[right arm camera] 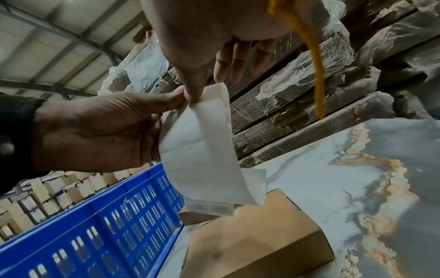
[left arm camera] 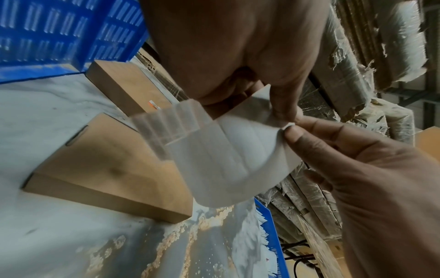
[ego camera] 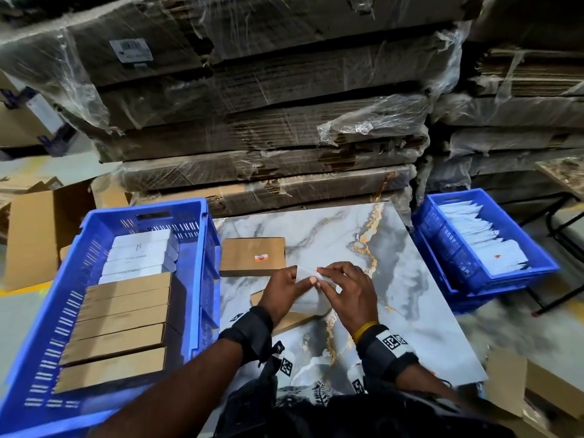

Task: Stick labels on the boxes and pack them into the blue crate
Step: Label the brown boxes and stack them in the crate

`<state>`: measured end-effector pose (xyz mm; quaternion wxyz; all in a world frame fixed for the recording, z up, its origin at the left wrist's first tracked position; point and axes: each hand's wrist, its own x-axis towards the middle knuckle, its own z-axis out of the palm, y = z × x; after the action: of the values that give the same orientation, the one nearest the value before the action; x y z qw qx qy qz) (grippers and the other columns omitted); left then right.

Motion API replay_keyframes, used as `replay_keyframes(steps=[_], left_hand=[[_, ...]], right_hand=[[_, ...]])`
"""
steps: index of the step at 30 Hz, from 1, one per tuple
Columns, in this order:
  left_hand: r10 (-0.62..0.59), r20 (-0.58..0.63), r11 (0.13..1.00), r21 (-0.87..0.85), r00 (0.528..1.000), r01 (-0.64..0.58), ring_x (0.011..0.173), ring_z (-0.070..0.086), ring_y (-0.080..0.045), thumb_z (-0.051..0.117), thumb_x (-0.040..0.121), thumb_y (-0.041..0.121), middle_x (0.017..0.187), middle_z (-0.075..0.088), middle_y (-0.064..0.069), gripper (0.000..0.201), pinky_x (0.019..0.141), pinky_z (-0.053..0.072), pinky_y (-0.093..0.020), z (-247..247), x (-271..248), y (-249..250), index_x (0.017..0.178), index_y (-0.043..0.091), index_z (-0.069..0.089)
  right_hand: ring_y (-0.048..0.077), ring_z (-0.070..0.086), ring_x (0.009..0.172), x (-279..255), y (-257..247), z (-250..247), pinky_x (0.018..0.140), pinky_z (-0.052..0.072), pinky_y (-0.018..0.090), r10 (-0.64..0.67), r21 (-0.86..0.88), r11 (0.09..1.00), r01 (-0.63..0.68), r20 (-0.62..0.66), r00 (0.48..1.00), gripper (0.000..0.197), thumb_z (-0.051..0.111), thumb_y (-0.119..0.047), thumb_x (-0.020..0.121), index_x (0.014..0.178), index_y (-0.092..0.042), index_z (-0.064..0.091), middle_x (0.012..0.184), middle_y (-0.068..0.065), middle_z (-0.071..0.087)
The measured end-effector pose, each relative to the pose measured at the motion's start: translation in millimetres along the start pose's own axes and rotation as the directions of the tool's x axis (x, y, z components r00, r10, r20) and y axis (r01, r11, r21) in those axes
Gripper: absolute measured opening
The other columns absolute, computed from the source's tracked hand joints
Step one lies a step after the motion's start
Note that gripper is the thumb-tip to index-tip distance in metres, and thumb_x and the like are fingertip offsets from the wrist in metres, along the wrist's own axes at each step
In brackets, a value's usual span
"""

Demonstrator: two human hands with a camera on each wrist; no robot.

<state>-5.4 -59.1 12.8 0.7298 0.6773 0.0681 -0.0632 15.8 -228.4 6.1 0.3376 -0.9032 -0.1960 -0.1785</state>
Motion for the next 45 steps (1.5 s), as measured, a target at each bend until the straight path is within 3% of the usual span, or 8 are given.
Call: replay_keyframes(steps=[9, 16, 22, 29, 33, 37, 41, 45], left_hand=[[0.026, -0.022, 0.991, 0.129, 0.999, -0.023, 0.078, 0.069, -0.015, 0.072, 0.087, 0.019, 0.088, 0.075, -0.009, 0.013, 0.073, 0.052, -0.033, 2.6, -1.6, -1.3, 0.091, 0.007, 0.072], [0.097, -0.034, 0.917, 0.392, 0.995, -0.076, 0.071, 0.056, -0.023, 0.066, 0.081, 0.052, 0.085, 0.061, -0.024, 0.054, 0.070, 0.048, -0.051, -2.5, 4.9, -19.0, 0.085, -0.001, 0.056], [0.188, -0.001, 0.843, 0.513, 0.982, -0.161, 0.065, 0.052, -0.007, 0.067, 0.091, 0.029, 0.070, 0.060, 0.002, 0.024, 0.061, 0.040, -0.027, 8.2, -4.6, -11.9, 0.077, 0.011, 0.060], [0.197, 0.019, 0.809, 0.562, 0.980, -0.174, 0.067, 0.052, -0.016, 0.065, 0.087, 0.036, 0.073, 0.061, -0.013, 0.034, 0.063, 0.042, -0.041, 15.7, -1.8, -13.6, 0.076, 0.004, 0.058], [0.136, 0.036, 0.875, 0.464, 0.990, -0.137, 0.084, 0.064, -0.015, 0.069, 0.087, 0.029, 0.089, 0.069, 0.002, 0.007, 0.077, 0.050, -0.036, 23.4, 1.0, -14.1, 0.087, 0.024, 0.065], [0.029, 0.033, 0.922, 0.385, 0.999, -0.040, 0.095, 0.066, -0.026, 0.069, 0.081, 0.038, 0.099, 0.072, -0.006, 0.034, 0.087, 0.053, -0.048, 32.4, 15.4, -20.7, 0.101, 0.011, 0.064], [-0.043, 0.050, 0.935, 0.353, 0.998, 0.023, 0.109, 0.065, -0.022, 0.074, 0.074, 0.056, 0.120, 0.069, 0.001, 0.064, 0.098, 0.050, -0.050, 44.4, 48.4, -40.8, 0.123, 0.018, 0.059], [-0.073, 0.064, 0.933, 0.358, 0.995, 0.046, 0.122, 0.058, -0.015, 0.075, 0.071, 0.059, 0.137, 0.059, 0.004, 0.081, 0.106, 0.045, -0.045, 66.2, 93.4, -58.5, 0.139, 0.023, 0.049]], right_hand=[[0.016, 0.069, 0.080, -1.4, 0.5, -5.9, 0.075, 0.051, 0.035, 0.002, -0.023, 1.000, -0.002, 0.017, 1.000, 0.028, 0.056, -0.044, 0.085, 0.090, -0.026, 0.076, 0.086, -0.008, 0.074], [0.016, 0.071, 0.077, -3.7, 5.8, -6.8, 0.073, 0.056, 0.038, -0.012, -0.016, 1.000, 0.014, 0.085, 0.996, 0.017, 0.065, -0.035, 0.082, 0.087, -0.024, 0.077, 0.083, -0.007, 0.076], [0.014, 0.070, 0.073, -8.4, 9.5, -8.6, 0.071, 0.051, 0.030, -0.085, -0.071, 0.993, 0.089, 0.067, 0.994, 0.024, 0.056, -0.036, 0.085, 0.084, -0.024, 0.076, 0.080, -0.007, 0.074], [0.010, 0.066, 0.068, -11.4, 15.5, -9.8, 0.064, 0.049, 0.021, 0.086, 0.057, 0.994, -0.090, 0.069, 0.994, 0.014, 0.062, -0.027, 0.085, 0.083, -0.022, 0.075, 0.081, -0.008, 0.073], [0.010, 0.067, 0.074, -8.4, 29.8, -10.3, 0.070, 0.054, 0.026, 0.411, 0.335, 0.823, -0.459, 0.207, 0.888, 0.008, 0.069, -0.014, 0.085, 0.082, -0.019, 0.074, 0.080, -0.007, 0.072], [0.019, 0.067, 0.068, -2.2, 45.3, -18.6, 0.063, 0.052, 0.029, 0.641, 0.541, 0.485, -0.687, 0.315, 0.700, 0.013, 0.066, -0.008, 0.086, 0.076, -0.012, 0.074, 0.073, 0.003, 0.072], [0.021, 0.061, 0.065, 6.5, 70.4, -29.6, 0.059, 0.048, 0.027, 0.776, 0.653, 0.208, -0.728, 0.343, 0.529, 0.009, 0.066, -0.009, 0.087, 0.080, -0.011, 0.071, 0.077, 0.008, 0.069], [0.019, 0.056, 0.058, 20.5, 100.7, -50.1, 0.054, 0.047, 0.027, 0.847, 0.736, 0.173, -0.655, 0.228, 0.480, 0.012, 0.063, -0.006, 0.089, 0.078, -0.009, 0.068, 0.070, 0.008, 0.064]])
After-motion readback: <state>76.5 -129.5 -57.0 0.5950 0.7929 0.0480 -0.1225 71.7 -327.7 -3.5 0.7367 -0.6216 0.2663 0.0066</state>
